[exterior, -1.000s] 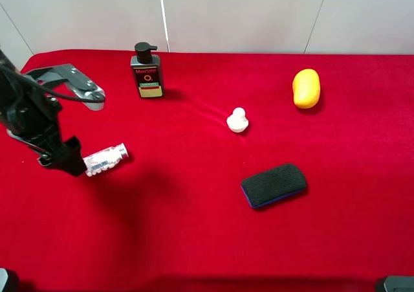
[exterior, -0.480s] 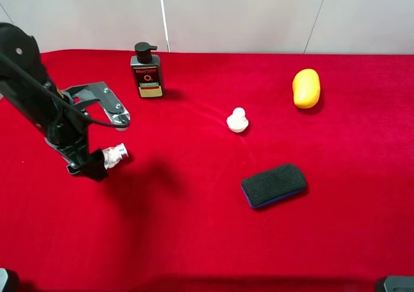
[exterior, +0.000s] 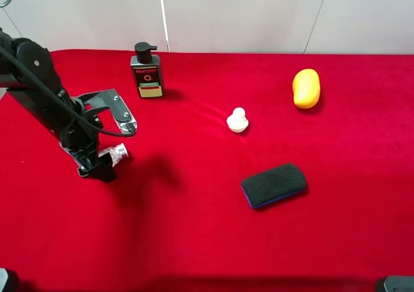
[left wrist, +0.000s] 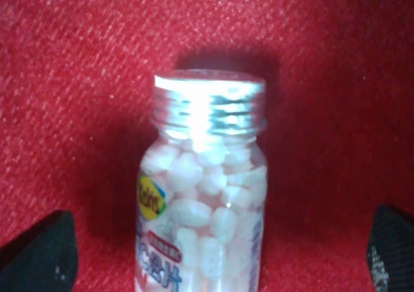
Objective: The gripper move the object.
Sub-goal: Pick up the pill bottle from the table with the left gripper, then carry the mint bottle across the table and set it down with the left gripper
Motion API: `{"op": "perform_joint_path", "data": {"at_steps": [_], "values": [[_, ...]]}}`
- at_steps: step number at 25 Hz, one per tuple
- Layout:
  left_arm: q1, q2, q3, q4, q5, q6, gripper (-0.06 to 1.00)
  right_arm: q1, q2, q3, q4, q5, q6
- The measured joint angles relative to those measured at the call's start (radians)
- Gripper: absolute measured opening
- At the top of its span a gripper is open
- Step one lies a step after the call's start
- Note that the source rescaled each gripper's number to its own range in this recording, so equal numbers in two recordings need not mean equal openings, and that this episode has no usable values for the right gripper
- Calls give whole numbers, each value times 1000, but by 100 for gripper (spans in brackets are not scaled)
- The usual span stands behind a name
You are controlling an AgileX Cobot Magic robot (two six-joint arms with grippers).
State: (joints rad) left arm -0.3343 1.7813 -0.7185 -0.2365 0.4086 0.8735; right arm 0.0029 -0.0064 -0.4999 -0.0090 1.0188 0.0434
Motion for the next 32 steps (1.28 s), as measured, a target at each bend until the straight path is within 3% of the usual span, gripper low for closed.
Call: {"op": "perform_joint_path", "data": {"at_steps": [12,15,19,32], "values": [[0,35,0,-2,-7,8,58,0,0,0,0,0,0],[0,35,0,-2,-7,8,38,0,0,0,0,0,0],[0,35,0,-2,-7,8,1,0,0,0,0,0,0],[0,35,-2,-2,-5,8,0,0,0,0,0,0,0]]}}
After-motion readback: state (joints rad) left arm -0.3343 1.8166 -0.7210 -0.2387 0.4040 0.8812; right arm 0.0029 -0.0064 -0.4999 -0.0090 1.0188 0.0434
